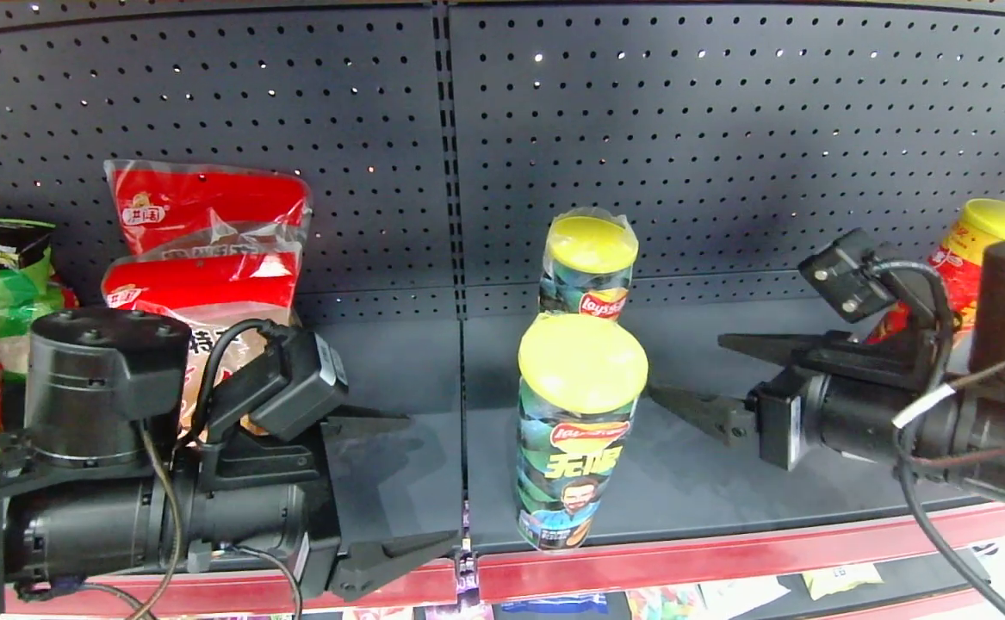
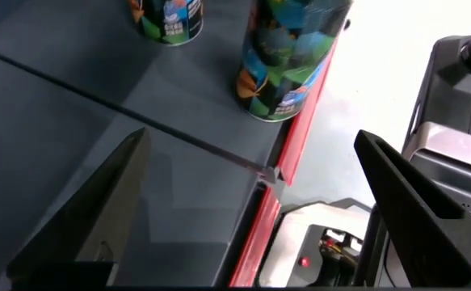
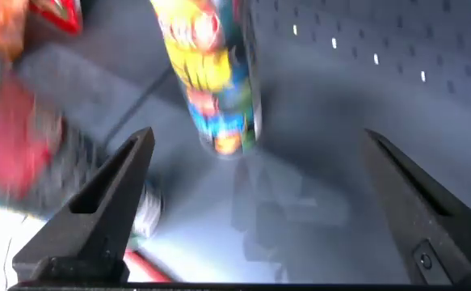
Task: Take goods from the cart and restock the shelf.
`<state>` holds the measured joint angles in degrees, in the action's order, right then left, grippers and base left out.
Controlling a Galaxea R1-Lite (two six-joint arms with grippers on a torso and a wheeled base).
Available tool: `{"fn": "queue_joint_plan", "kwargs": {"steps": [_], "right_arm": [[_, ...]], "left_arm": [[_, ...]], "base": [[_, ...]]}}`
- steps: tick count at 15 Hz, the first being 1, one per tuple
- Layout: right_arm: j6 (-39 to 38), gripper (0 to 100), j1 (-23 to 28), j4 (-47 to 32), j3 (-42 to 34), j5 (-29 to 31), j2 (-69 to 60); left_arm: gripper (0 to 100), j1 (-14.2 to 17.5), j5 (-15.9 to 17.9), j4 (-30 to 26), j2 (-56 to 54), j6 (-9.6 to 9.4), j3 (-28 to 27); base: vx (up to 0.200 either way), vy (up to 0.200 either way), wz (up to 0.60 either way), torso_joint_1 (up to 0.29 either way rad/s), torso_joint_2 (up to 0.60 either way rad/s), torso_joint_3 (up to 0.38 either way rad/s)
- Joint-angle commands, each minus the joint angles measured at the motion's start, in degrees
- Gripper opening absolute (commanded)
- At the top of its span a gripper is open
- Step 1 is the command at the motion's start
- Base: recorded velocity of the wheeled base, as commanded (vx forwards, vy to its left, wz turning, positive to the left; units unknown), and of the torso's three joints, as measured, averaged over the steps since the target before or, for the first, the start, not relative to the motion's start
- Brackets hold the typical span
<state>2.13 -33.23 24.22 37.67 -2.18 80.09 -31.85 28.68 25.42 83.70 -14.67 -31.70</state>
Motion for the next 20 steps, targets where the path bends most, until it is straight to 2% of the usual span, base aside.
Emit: {"fn": "queue_joint_plan", "kwargs": {"steps": [1, 3, 6, 20], "right_arm": [[0.2, 100, 0.3, -0.1, -7.1, 0.0, -8.9], [0.2, 100, 0.1, -0.1, -11.0, 0.0, -13.6], [0.2, 100, 0.2, -0.4, -13.3, 0.0, -18.0], [0.1, 100, 0.9, -0.4, -12.7, 0.5, -19.4]], "left_arm": [[100, -0.9, -0.1, 0.0, 4.2, -0.01, -1.4], [100, -2.3, -0.2, 0.0, 7.0, -0.10, -3.4], [100, -2.6, -1.4, 0.0, 9.4, -0.10, -5.3], [100, -3.2, -1.5, 0.0, 14.2, -0.10, -10.2]], "base": [[0.000, 0.000, 0.00, 0.000, 0.00, 0.000], [0.000, 0.000, 0.00, 0.000, 0.00, 0.000], [0.000, 0.000, 0.00, 0.000, 0.00, 0.000], [0.000, 0.000, 0.00, 0.000, 0.00, 0.000]]}}
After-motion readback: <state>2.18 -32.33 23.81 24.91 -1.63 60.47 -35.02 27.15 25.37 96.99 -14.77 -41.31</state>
